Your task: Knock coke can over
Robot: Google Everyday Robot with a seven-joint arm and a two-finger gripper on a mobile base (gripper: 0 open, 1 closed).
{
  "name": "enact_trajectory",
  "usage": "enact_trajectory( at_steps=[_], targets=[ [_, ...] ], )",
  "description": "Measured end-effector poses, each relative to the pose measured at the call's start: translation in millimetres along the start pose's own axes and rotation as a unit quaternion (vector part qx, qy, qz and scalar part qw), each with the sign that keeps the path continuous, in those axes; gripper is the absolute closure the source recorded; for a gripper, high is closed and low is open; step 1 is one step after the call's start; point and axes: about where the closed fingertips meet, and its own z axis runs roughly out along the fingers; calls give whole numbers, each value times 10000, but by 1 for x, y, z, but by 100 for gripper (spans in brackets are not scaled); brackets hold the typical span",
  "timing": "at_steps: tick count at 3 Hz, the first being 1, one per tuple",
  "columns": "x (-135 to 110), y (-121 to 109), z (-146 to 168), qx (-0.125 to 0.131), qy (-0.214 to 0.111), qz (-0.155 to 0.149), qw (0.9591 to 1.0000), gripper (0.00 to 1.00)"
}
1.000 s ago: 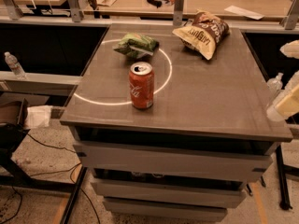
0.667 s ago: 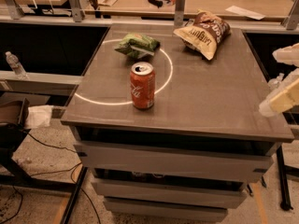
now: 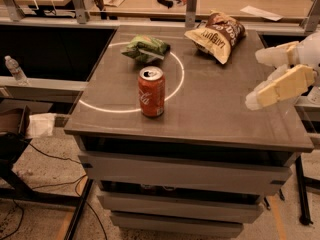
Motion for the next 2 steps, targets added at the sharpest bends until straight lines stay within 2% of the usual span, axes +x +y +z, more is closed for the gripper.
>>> enact_trajectory(
  at_steps=[1,2],
  targets=[
    [0,0,0,-1,0,0,10000,0],
    [1,3,7,62,-181,226,9996,0]
  ],
)
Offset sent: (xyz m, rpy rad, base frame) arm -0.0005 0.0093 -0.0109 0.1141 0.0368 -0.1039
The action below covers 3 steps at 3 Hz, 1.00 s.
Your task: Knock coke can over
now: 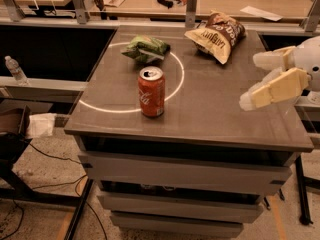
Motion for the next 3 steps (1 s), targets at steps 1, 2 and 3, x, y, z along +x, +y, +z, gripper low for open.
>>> enact_trajectory(
  at_steps=[1,2,3],
  targets=[
    [-4,7,17,99,-421,141,9990,0],
    [0,11,37,91,-786,79,9968,0],
    [3,13,57,113,-1093,-98,9939,0]
  ],
)
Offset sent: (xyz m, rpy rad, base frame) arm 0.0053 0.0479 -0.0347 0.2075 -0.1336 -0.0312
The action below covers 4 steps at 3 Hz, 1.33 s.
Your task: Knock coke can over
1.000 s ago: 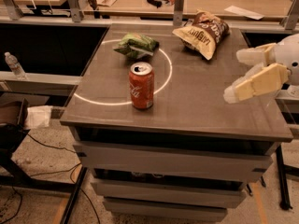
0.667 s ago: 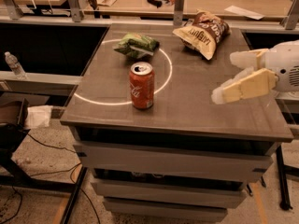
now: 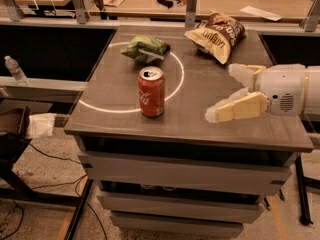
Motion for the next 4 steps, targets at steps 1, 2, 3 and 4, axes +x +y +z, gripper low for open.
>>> enact_trajectory(
  at_steps=[1,2,3,4],
  targets=[
    [21,5,40,13,-173,-100,9998,0],
    [22,4,41,37,-169,-99,9998,0],
    [22,6,44,124,-234,16,9996,0],
    [31,6,58,255,-367,-40,9990,0]
  ],
)
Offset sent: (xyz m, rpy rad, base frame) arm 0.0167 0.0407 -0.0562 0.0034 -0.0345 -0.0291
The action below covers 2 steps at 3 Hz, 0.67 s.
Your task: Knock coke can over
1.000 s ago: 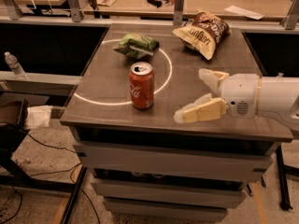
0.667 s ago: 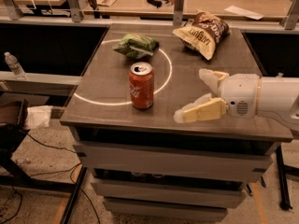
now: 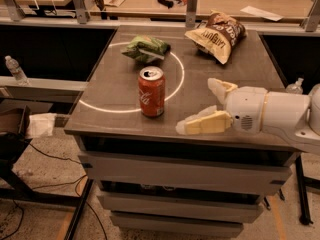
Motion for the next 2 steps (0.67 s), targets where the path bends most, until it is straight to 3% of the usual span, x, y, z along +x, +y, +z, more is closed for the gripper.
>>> enact_trajectory(
  at_steps=[2],
  targets=[
    [7,-14,37,84,-115,-404,9991,0]
  ],
)
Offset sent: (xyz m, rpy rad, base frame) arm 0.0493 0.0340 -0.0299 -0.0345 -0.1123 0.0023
